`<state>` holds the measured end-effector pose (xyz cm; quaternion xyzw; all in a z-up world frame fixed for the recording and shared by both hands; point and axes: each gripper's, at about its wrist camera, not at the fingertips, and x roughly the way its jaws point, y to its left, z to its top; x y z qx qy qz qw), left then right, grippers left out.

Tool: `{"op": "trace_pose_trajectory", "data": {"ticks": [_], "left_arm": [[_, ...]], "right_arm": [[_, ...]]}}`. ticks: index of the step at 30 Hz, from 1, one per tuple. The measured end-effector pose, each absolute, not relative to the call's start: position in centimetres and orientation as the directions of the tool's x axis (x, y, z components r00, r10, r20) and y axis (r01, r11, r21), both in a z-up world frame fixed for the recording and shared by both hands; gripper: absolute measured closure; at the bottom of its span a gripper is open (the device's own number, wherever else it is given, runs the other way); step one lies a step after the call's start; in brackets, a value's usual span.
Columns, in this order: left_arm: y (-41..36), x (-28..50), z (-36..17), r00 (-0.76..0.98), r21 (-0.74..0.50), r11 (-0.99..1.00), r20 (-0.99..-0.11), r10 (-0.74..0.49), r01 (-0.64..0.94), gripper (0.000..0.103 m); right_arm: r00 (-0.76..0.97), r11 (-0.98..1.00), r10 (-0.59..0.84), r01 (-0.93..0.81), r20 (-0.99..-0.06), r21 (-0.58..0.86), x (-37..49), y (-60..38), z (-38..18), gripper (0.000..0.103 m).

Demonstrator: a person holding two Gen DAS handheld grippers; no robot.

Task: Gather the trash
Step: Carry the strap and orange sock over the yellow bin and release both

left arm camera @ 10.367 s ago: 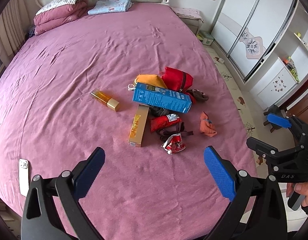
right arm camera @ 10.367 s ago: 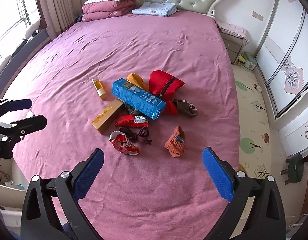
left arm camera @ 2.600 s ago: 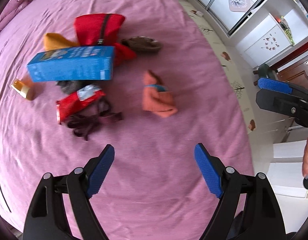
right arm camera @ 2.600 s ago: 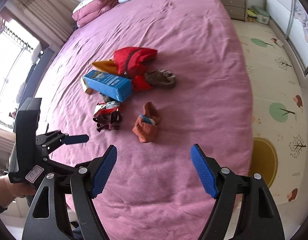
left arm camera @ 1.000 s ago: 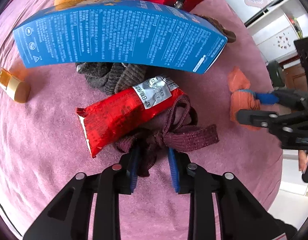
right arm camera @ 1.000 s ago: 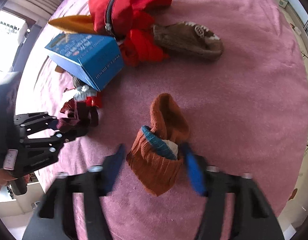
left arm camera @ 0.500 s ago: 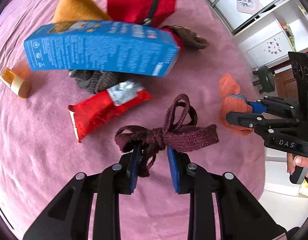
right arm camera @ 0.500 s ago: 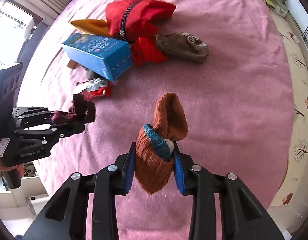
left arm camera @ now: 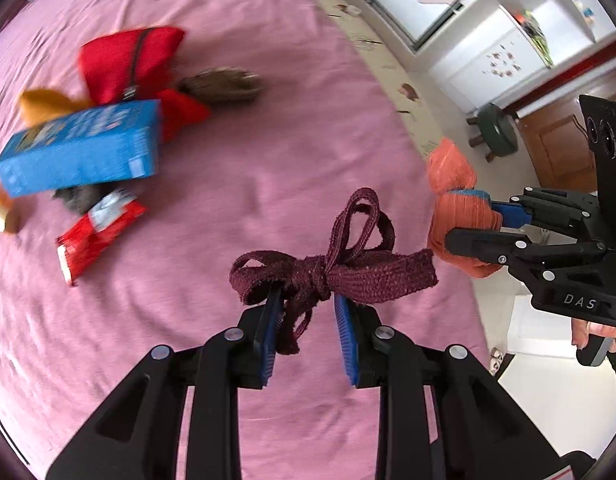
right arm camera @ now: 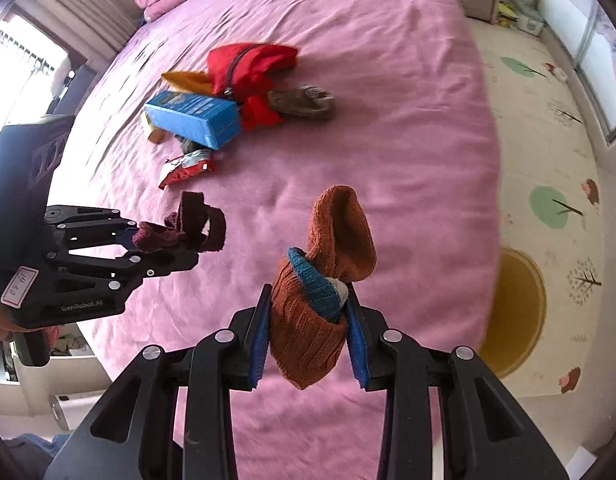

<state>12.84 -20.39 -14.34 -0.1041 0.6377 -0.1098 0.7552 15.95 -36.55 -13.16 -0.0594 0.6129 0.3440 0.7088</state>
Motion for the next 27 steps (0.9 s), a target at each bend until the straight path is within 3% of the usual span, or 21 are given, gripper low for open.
{"op": "trace_pose_trajectory", "data": {"ticks": [12,27], "left_arm": [[-31.9,14.9,-13.6,0.104,-0.325,0.926,-0.932,-0.348,0.191,0.076],[-43.4,19.1,-16.1,0.010,-0.389,0.882,-0.914,-0.406,0.266,0.077]], "right_arm": [[0.084,0.835,0.390,-0.453,-0.917,0.314,15.9,-48.2,-12.0,0.070],[0.122,0.908,0.348,-0.290,-0.930,0.302,17.7,-59.2,-14.0,0.070]]}}
